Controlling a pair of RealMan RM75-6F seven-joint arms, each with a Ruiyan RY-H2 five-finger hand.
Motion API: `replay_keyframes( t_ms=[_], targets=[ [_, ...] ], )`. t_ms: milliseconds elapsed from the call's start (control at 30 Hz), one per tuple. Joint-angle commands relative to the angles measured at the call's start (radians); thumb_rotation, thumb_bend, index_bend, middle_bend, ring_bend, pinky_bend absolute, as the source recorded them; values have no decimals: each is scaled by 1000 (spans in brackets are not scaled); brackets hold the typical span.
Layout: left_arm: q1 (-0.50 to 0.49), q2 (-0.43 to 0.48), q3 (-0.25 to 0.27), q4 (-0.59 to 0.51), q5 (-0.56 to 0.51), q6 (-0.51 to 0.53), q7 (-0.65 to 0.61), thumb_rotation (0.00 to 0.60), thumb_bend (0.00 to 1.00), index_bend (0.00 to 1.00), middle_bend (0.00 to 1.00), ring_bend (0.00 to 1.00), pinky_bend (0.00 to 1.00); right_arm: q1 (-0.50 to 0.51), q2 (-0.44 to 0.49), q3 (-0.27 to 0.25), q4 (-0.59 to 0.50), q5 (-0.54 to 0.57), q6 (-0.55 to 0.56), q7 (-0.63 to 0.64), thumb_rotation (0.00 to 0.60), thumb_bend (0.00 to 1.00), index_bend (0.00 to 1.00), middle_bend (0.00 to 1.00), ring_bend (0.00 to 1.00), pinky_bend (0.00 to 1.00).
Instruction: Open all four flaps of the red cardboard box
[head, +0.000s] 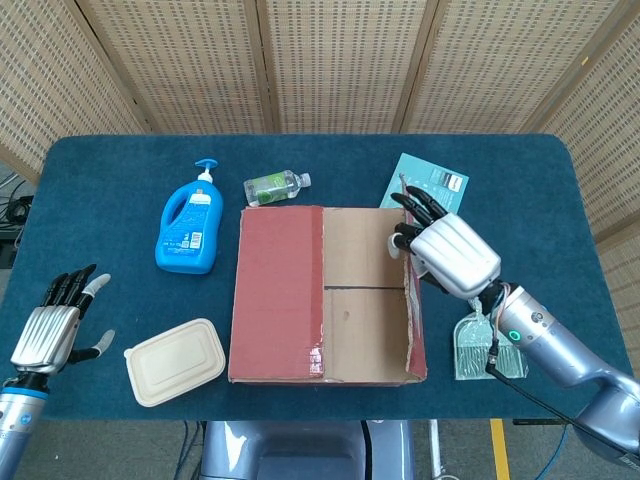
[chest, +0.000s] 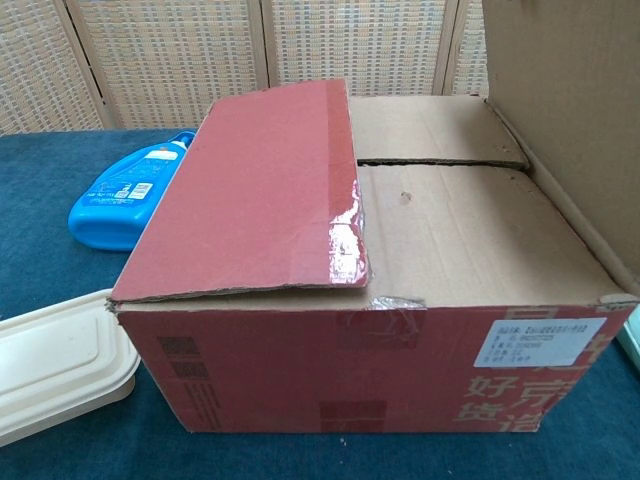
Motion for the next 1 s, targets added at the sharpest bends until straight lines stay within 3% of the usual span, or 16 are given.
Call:
replay_keyframes(
  t_ms=[33, 500, 1000],
  targets=[
    [0, 1, -1, -1, -1, 2, 2, 517, 352, 107, 0, 0, 0, -15, 27, 5, 3, 9, 13, -2, 600, 1000, 486, 458, 6, 0],
    [-4, -1, 3, -8, -4, -6, 14, 516, 353, 114, 0, 0, 0, -73, 97, 0, 28, 34, 31, -16, 600, 1000, 486, 456, 6, 0],
    [-12, 19, 6, -14, 15, -12, 6, 517, 353, 115, 0, 0, 0, -137, 60, -31, 96, 76, 48, -41, 600, 1000, 466, 382, 2, 0]
  ],
)
